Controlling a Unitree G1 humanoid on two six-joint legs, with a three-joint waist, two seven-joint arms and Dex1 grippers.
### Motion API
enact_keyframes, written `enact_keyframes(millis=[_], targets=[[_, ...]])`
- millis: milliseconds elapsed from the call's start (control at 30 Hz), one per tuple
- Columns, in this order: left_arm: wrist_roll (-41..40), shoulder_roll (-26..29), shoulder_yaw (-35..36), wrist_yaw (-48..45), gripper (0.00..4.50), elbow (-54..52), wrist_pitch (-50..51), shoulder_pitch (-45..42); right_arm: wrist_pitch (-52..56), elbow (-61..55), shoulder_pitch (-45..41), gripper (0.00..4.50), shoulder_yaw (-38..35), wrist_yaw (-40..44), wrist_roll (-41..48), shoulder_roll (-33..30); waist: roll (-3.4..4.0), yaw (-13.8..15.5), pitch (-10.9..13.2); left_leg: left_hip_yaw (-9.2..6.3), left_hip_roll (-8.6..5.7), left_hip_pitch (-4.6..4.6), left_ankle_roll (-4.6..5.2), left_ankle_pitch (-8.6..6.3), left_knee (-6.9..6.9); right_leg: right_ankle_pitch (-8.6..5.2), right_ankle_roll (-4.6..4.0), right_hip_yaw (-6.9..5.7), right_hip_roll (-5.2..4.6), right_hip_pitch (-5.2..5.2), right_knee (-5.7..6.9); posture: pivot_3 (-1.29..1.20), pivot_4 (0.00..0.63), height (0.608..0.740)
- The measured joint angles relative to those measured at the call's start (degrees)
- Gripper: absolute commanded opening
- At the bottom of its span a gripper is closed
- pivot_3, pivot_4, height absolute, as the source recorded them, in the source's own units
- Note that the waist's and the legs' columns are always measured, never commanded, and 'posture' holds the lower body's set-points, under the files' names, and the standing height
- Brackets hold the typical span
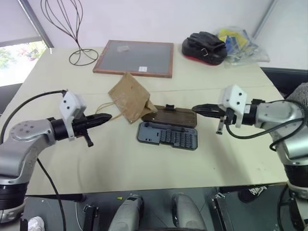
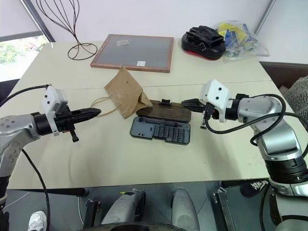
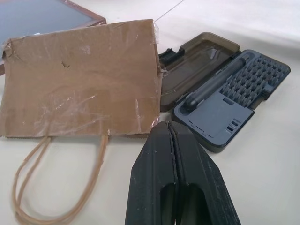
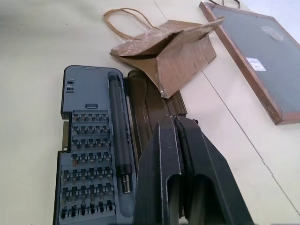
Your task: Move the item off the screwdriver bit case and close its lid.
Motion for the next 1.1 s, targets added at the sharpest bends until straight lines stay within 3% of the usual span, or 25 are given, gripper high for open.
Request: enact_keyframes(millis=[867,1000,1100], targets=[[0.2,-0.6,-1.1,0.6,0.00,-0.4,0.0,0.3,-1.4,1.1,-0.7,0.03,1.8,-2.6,-3.2,2.5,0.00,0.0,0.0,0.00,0.00,0.00,0.00,0.00,0.00,0.00,0.00,0.00,0.00,0.00,0.00,0.00,0.150,0.734],[0.2,-1.2,-1.1,1.6,0.00,-1.0,0.0,1.0,0.1,1.4,-2.5,1.31,1.8,-5.3,-3.0,6.1,0.00,-0.2,0.0,0.00,0.03,0.01,0.00,0.00,0.01,0.01,-0.02,0.01,0.03,-0.01,0.02,0.00,0.150,0.734],[0.3,-3.0,-1.3,3.1,0.00,-1.4,-0.2,1.4,3.5,1.8,-3.8,2.92,2.8,-9.9,-3.0,11.9,0.00,-0.1,0.0,-0.01,0.03,0.01,-0.01,0.01,0.00,0.02,-0.03,0.02,0.03,-0.04,0.04,0.00,0.150,0.734]])
